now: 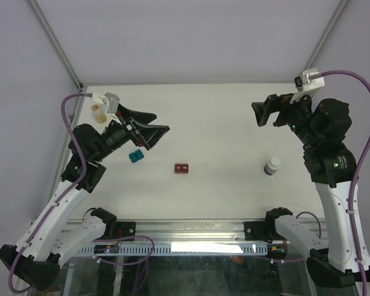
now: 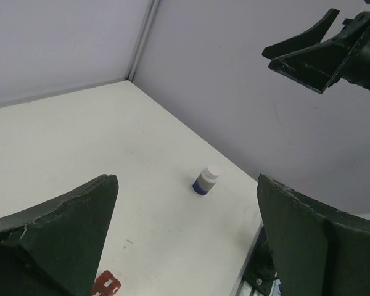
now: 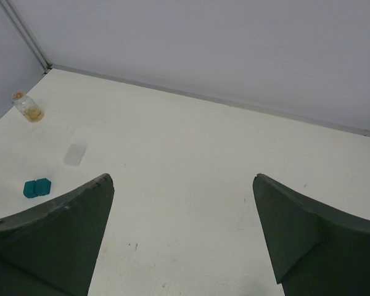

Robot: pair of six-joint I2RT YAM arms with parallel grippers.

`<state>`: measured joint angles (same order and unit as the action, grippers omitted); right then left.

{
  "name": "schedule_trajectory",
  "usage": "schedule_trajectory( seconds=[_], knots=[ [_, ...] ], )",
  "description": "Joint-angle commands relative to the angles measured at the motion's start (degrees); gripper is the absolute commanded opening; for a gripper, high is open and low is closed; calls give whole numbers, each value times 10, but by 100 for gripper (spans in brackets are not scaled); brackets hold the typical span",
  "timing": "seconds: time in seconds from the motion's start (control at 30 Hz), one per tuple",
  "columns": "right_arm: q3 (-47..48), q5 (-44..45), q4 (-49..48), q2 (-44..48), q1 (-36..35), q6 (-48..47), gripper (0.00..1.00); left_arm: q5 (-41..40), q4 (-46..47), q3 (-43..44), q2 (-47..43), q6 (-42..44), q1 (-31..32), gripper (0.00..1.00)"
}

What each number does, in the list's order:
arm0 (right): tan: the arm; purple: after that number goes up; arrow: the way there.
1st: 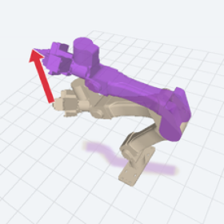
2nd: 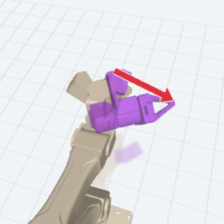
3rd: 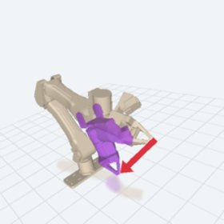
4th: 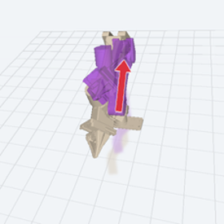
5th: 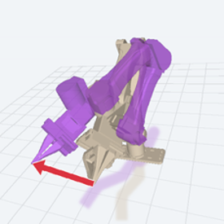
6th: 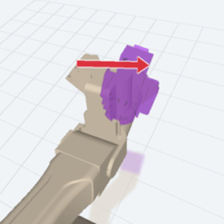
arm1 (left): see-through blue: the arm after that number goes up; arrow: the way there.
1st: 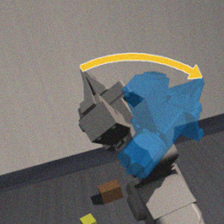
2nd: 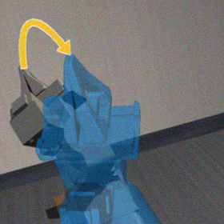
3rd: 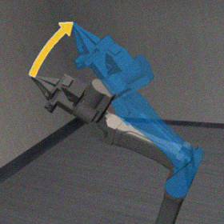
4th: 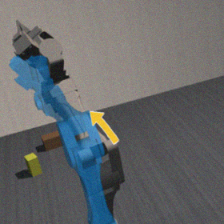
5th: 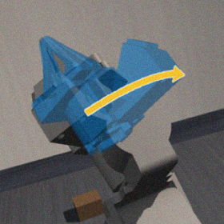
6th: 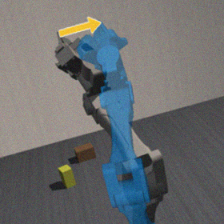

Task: Sort the pills into containers

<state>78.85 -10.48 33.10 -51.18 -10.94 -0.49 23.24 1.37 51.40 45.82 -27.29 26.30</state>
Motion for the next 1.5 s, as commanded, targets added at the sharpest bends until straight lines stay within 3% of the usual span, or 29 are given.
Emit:
schedule_trajectory(
  seconds=[0.0, 0.2, 0.5, 0.7, 1.0, 1.1, 1.47],
  knots=[
    [12, -10, -2, 9, 3, -56, 99, 76, 103, -7, 20, -12, 5, 99],
    [-25, -26, 26, 2, 3, -149, 99, 84, 160, -35, 60, 5, 45, 99],
    [-61, -10, 66, -23, 8, -181, 99, 19, 159, -30, 134, 105, 188, 99],
    [-131, -71, 131, -22, 78, -281, 99, -12, 170, -57, 171, 167, 251, 99],
    [-193, -173, 246, -73, 297, -472, 94, -14, 281, -162, 162, 154, 260, 99],
    [-219, -166, 254, -91, 312, -509, 91, -26, 304, -191, 146, 153, 260, 99],
    [-235, -184, 224, -138, 312, -509, 86, -86, 283, -244, 100, 167, 260, 99]
  ],
)
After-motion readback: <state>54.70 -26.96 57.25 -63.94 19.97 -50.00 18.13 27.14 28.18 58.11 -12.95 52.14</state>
